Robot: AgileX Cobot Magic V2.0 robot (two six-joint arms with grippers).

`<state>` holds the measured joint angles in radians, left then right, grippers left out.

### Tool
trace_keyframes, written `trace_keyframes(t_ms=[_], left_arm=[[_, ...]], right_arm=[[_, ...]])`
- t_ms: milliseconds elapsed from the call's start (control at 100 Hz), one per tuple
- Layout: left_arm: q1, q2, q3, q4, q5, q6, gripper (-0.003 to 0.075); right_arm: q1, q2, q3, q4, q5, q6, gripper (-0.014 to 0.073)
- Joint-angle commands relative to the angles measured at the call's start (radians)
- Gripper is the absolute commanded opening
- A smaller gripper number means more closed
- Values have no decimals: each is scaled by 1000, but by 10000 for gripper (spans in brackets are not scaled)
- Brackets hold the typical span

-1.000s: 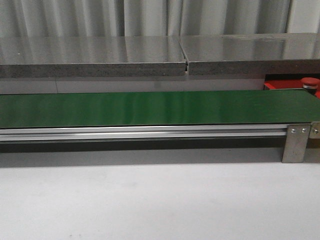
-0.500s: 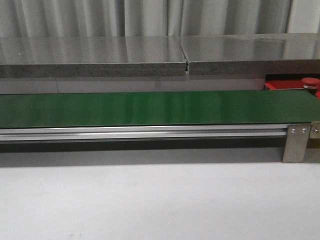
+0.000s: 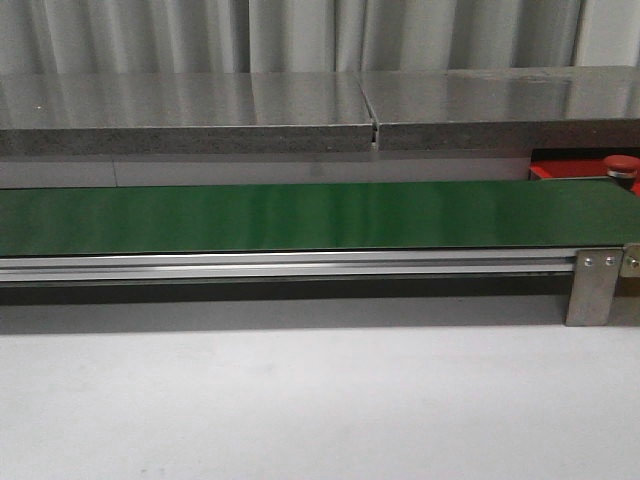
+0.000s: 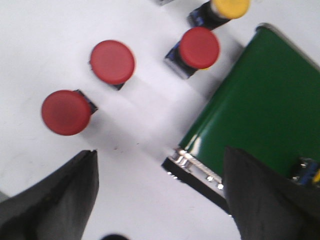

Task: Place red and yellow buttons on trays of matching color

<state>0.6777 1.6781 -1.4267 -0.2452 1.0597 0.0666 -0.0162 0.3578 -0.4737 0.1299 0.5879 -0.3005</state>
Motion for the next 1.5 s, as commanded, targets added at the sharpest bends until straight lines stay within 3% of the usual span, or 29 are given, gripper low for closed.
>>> trace_keyframes(t_ms=[0,270,1200,1490], left_arm=[[37,-22,-6,-7,-38,2,495],[114,67,-2,-3,-28,2,495],[109,202,-2,-17,-231,2,490],[104,202,-2,-17,-231,2,273]], right_arm=[[1,7,-25,3,-69,-6,-68],[1,7,-25,3,-69,-6,-68],[1,7,-25,3,-69,-6,-68],[1,7,-25,3,-69,-6,-68]])
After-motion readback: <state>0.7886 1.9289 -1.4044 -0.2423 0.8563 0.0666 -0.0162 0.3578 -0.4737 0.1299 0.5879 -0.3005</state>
